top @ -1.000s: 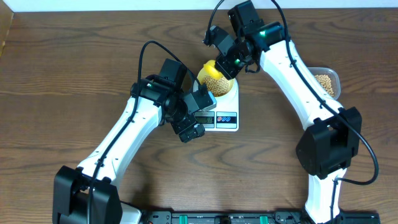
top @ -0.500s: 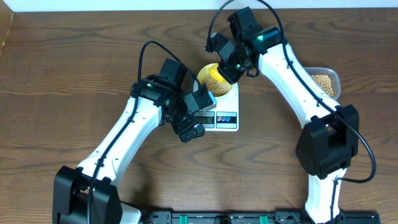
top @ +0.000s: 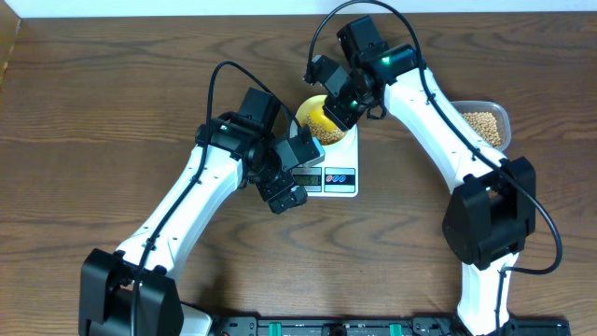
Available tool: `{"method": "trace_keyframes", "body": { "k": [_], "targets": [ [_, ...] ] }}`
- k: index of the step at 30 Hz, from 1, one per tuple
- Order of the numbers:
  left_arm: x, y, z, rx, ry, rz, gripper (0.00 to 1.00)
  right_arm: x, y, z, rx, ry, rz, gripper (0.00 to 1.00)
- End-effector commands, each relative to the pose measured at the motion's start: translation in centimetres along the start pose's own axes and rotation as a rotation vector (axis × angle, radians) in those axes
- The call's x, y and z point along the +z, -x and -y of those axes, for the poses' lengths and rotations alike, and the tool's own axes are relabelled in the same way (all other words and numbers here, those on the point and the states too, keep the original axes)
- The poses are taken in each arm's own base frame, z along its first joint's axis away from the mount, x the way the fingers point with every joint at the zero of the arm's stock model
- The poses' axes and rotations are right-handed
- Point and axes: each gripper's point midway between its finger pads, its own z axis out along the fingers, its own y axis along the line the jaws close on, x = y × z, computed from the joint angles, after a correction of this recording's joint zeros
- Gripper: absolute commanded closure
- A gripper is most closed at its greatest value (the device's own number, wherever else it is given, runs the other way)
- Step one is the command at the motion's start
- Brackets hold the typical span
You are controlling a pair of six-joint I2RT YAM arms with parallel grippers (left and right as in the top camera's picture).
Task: Scoop item into bowl and weigh 50g on scale
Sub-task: 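Tilt the scoop over the yellow bowl to pour soybeans in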
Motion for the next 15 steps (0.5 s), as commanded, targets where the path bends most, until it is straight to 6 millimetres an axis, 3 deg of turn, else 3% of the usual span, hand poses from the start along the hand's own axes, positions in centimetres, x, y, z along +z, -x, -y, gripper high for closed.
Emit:
{"method": "trace_keyframes", "body": {
  "k": [1, 10, 15],
  "targets": [
    [0.2, -0.2, 0.0, -0.001, -0.009, -0.004, 0.02, -1.1, 1.1, -1.9, -0.011, 0.078, 0.056, 0.99],
    [0.2, -0.2, 0.0, 0.000, -0.009, -0.004, 0.02, -1.7, 0.9, -0.4, 0.108, 0.083, 0.076, 0.99],
    [0.2, -0.2, 0.0, -0.001, -0.009, -0.004, 0.02, -2.8, 1.6, -0.2, 0.203, 0.188, 0.145, 0.99]
  ]
}}
